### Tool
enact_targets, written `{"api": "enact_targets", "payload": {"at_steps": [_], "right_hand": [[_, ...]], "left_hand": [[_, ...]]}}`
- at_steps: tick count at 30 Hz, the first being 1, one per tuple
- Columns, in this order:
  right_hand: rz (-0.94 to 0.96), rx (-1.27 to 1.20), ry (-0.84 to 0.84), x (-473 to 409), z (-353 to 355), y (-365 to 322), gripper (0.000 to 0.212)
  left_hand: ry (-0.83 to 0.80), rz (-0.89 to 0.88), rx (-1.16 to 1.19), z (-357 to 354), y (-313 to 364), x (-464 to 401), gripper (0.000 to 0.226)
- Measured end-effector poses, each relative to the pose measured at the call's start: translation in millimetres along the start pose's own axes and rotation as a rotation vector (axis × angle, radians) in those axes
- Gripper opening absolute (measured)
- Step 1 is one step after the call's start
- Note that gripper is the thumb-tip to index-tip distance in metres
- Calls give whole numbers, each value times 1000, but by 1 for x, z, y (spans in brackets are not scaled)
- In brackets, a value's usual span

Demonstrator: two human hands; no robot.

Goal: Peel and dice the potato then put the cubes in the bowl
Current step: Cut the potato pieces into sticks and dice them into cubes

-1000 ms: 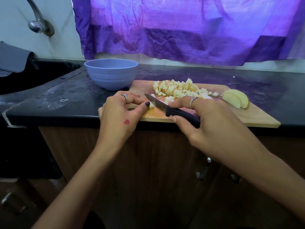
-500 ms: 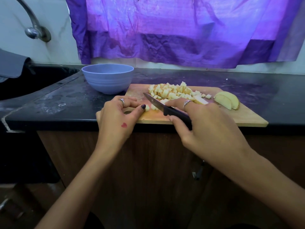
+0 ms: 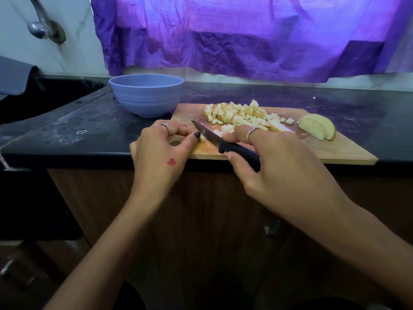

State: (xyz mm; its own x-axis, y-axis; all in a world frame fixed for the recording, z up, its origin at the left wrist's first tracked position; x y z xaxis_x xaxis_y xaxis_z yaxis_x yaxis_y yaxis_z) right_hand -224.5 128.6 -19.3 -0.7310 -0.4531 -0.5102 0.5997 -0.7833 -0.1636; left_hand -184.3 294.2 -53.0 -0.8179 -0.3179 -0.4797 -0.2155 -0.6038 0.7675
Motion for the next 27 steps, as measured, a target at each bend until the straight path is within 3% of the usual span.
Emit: {"api": "enact_targets", "payload": {"at_steps": [9, 14, 17, 22, 27], "right_hand": [[62, 197, -66, -9, -6, -14, 32], [206, 436, -97, -11, -3, -25, 44], [235, 439, -107, -12, -1, -20, 47], [94, 264, -78, -4, 20, 5, 33], [-153, 173, 36, 7, 51, 68, 29]], "left_hand": [[35, -11, 37, 1, -2, 1, 11], [53, 5, 0, 3, 2, 1, 24], [38, 27, -65, 2, 4, -1, 25], [6, 6, -249, -3, 13, -8, 11], [-29, -70, -420, -17, 28, -20, 20]]}}
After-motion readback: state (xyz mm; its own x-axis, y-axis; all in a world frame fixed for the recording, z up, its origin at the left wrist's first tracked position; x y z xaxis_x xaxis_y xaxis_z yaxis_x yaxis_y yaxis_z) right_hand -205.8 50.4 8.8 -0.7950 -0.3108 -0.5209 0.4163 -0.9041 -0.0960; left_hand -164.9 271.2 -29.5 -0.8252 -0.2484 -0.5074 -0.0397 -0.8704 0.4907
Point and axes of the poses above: each hand's wrist, its own x-axis away from the middle knuckle, its own z-axis out of the back of the hand, y = z × x, the point moved 9 cm from there along -x, towards the middle knuckle, and after that the axes turned 4 degrees about z, right-handed, at the moved point
